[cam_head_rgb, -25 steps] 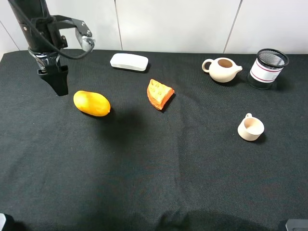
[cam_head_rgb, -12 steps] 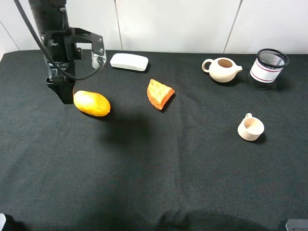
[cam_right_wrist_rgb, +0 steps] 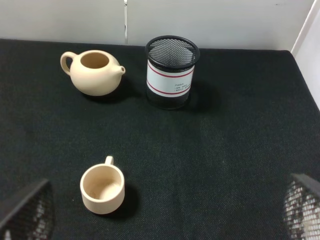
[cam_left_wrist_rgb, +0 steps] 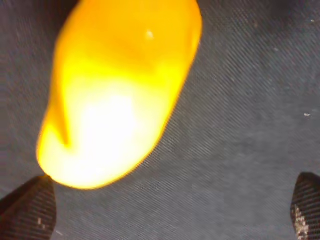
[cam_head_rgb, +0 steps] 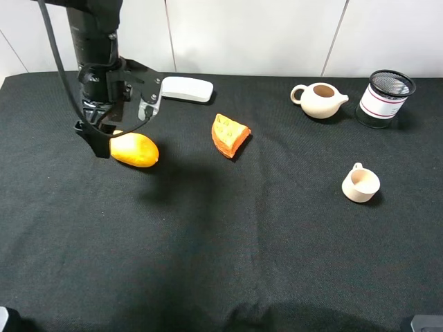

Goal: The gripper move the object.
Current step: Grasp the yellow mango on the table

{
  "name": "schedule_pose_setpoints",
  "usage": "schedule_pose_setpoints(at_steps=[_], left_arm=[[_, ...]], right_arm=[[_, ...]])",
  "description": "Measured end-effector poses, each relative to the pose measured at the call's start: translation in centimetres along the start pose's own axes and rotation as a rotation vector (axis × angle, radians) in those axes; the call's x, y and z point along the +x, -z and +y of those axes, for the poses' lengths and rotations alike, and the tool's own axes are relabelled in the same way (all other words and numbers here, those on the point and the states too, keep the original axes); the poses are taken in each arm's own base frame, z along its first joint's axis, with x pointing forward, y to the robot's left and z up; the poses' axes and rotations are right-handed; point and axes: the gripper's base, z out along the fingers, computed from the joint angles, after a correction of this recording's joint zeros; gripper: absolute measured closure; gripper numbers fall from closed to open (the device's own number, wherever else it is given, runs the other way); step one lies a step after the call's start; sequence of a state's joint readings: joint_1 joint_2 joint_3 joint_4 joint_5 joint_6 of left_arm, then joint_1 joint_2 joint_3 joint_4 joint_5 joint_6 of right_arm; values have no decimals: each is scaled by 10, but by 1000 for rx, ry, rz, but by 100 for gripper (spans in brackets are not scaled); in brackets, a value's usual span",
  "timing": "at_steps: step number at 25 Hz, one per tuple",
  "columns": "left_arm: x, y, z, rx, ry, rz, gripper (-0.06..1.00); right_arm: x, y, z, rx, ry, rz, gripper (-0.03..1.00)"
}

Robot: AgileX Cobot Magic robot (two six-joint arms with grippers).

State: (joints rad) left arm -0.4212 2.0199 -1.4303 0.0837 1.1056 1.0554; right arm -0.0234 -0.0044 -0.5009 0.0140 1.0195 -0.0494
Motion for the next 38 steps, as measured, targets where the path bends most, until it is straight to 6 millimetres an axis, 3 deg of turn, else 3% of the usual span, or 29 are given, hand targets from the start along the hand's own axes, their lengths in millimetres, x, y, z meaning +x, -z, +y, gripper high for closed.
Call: schedule_pose_setpoints(at_steps=[16, 33, 38], left_arm=[[-7, -2, 9, -98, -177, -56, -5], [-21, -53, 18, 0, -226, -53, -5], [-23, -59, 20, -6, -230, -56, -5]], right_arm=[[0, 0, 0, -1, 0, 0, 27], [0, 0, 0, -1, 0, 0, 27], [0, 0, 0, -1, 0, 0, 27]])
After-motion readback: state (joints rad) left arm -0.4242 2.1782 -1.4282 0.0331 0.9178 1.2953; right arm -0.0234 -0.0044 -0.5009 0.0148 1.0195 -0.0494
